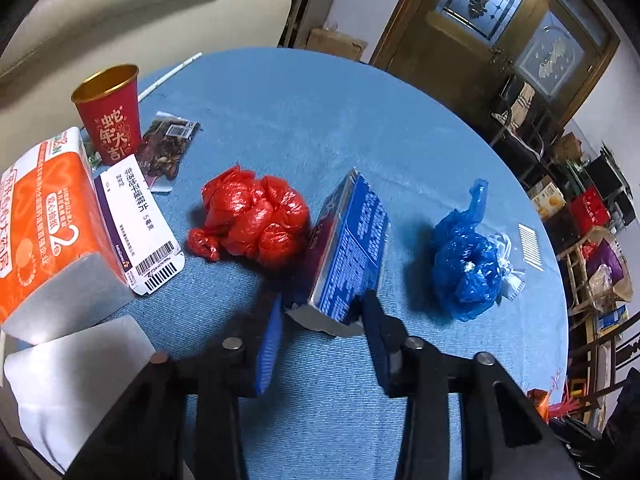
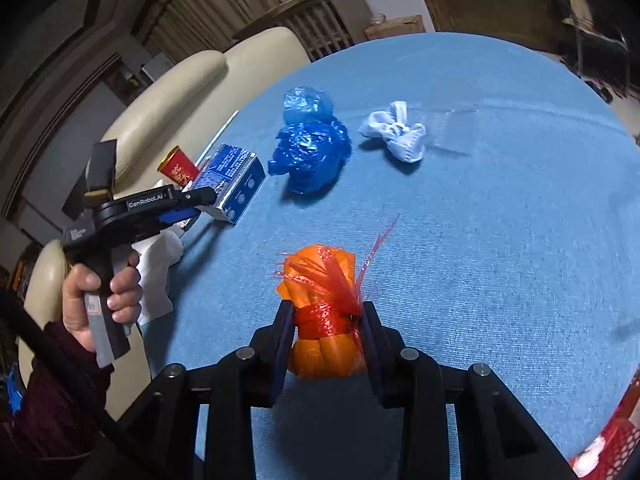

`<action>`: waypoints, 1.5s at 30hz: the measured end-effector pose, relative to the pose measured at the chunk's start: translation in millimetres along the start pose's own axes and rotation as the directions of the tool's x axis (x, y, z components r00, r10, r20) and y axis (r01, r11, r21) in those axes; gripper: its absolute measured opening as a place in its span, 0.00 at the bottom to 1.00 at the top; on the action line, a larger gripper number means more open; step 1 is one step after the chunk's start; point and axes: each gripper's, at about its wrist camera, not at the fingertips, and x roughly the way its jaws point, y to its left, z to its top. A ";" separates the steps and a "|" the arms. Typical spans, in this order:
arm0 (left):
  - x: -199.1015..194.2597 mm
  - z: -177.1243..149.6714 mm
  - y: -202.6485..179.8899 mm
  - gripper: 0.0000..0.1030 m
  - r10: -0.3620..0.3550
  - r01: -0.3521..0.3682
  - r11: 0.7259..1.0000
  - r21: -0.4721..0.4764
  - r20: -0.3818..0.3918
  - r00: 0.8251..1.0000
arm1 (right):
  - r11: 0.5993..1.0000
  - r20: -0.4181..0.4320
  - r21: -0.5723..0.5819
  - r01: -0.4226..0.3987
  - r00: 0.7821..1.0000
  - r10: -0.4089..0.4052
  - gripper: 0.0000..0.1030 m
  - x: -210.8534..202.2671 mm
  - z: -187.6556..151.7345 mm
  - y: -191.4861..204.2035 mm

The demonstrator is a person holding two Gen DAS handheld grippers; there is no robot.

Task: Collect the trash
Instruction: 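Grasp the orange mesh bag with the right tool while the left tool grasps the blue-white box, then carry the orange mesh bag and blue-white box over the red wastebasket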

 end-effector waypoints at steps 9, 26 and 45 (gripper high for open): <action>-20.7 -21.5 -28.9 0.21 0.001 -0.003 0.996 0.088 0.026 1.000 | 1.000 0.022 0.000 -0.012 1.000 0.012 0.34 -7.5 -2.9 -0.4; -88.5 -92.3 -79.4 0.20 -0.067 0.050 0.972 0.228 0.064 0.996 | 0.999 0.074 0.039 -0.009 0.997 0.006 0.34 -36.4 -5.6 -14.5; -111.4 -100.3 -137.7 0.17 -0.124 0.088 0.939 0.332 0.089 0.988 | 0.996 0.148 0.090 0.021 0.988 -0.034 0.34 -87.3 -28.1 -50.8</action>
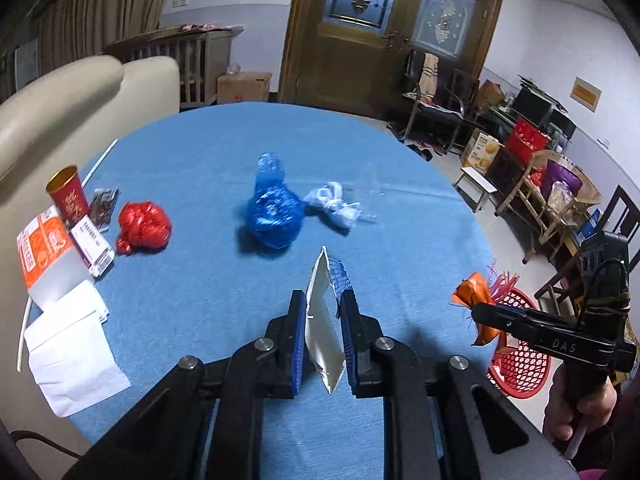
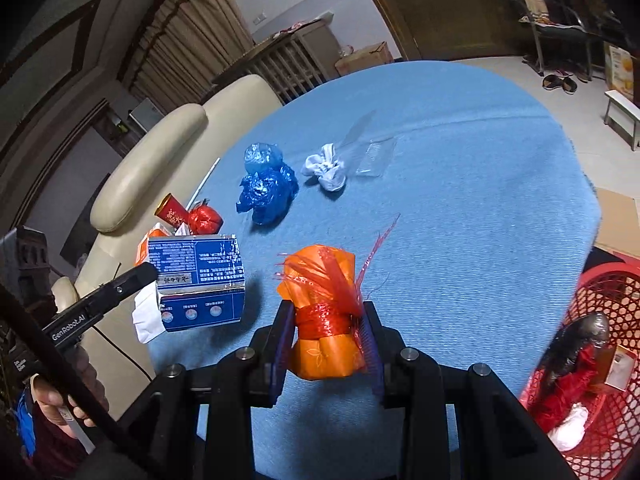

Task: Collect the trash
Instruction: 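Carry the orange mesh bag and blue-white box over the red wastebasket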

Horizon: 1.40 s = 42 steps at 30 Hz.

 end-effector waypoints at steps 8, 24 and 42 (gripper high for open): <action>-4.0 13.1 -42.0 0.17 -0.034 0.032 0.997 0.074 0.018 0.999 | 1.000 0.041 0.022 0.016 0.999 -0.017 0.34 -26.7 -4.7 -18.3; 10.9 26.5 -145.9 0.17 -0.134 0.132 0.965 0.227 -0.006 0.991 | 0.989 0.127 0.125 0.077 0.988 -0.093 0.34 -88.4 -26.4 -80.7; 39.0 6.1 -247.8 0.17 -0.209 0.244 0.882 0.403 -0.131 0.969 | 0.940 0.168 0.303 0.158 0.962 -0.216 0.34 -150.0 -56.8 -168.7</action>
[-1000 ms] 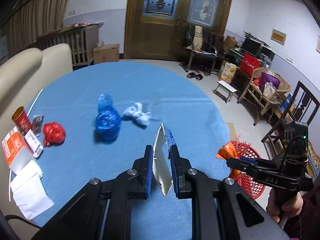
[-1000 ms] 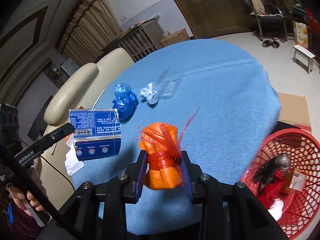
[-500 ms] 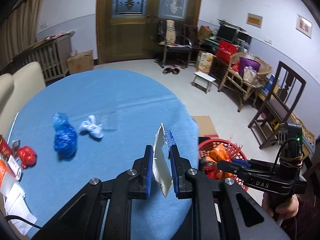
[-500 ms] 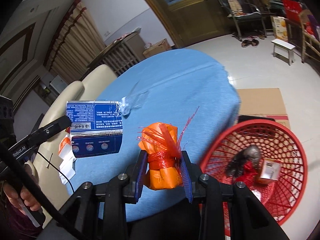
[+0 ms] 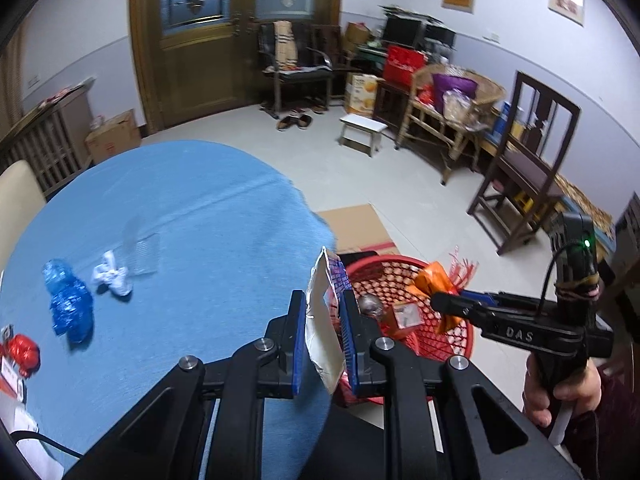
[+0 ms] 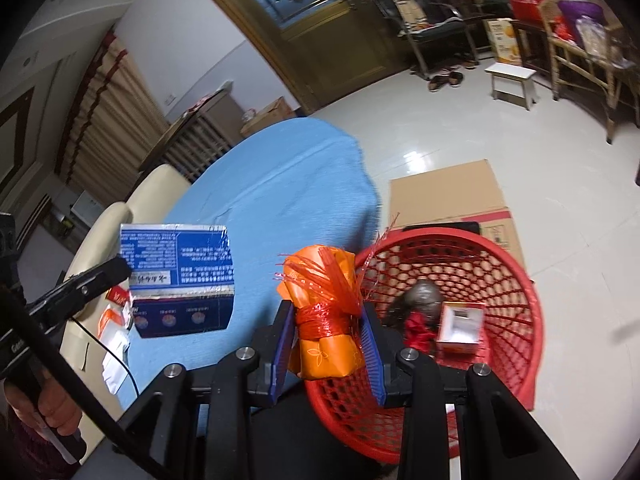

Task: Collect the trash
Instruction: 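Carry the orange mesh bag and blue-white box over the red wastebasket, then open both tools to drop the bag and box into the wastebasket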

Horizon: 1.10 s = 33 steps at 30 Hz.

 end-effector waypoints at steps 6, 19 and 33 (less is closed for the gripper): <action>16.1 -2.3 -26.8 0.17 -0.026 0.029 0.997 0.066 -0.040 0.999 | 0.998 -0.002 0.050 0.026 1.000 -0.026 0.34 -5.6 -4.8 -26.0; 36.1 -1.9 -53.5 0.17 -0.039 0.050 0.991 0.121 -0.089 0.995 | 0.994 -0.017 0.104 0.042 0.999 -0.041 0.34 -8.2 -13.2 -53.8; 50.9 -1.7 -58.2 0.23 -0.083 0.098 0.988 0.117 -0.121 0.989 | 0.987 -0.052 0.151 0.057 0.997 -0.050 0.36 -2.1 -17.9 -64.5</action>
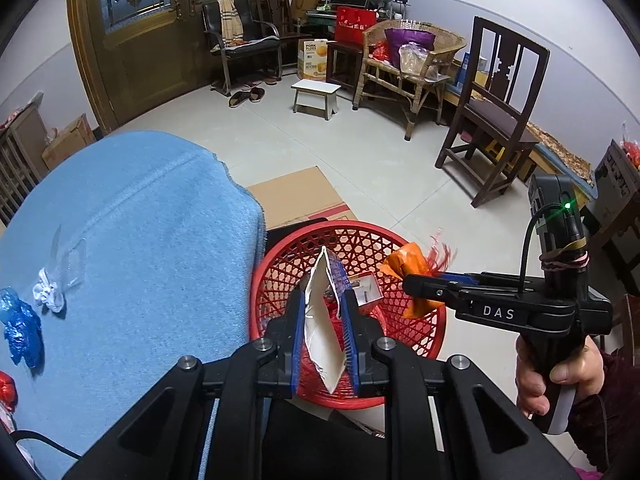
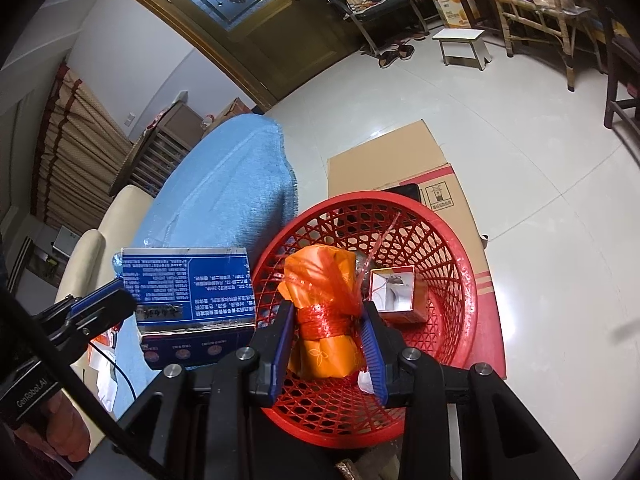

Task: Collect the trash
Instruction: 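Open both tools to drop the bag and box into the wastebasket, then return both tools to the table toward the red bag and clear tray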

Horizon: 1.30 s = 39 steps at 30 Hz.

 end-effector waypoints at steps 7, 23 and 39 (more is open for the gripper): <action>-0.1 -2.0 4.1 0.33 -0.011 0.011 1.000 -0.013 0.002 1.000 | 0.999 -0.034 0.039 -0.013 0.999 0.014 0.36 5.9 1.9 -5.0; -31.8 -31.8 68.7 0.42 0.113 -0.108 0.981 -0.162 0.023 0.993 | 0.998 0.023 0.020 -0.062 0.998 0.061 0.65 -3.5 9.6 11.7; -135.4 -171.5 246.9 0.48 0.459 -0.407 0.711 -0.573 -0.060 0.886 | 0.984 -0.058 -0.158 -0.084 0.995 0.075 0.65 32.4 1.1 97.8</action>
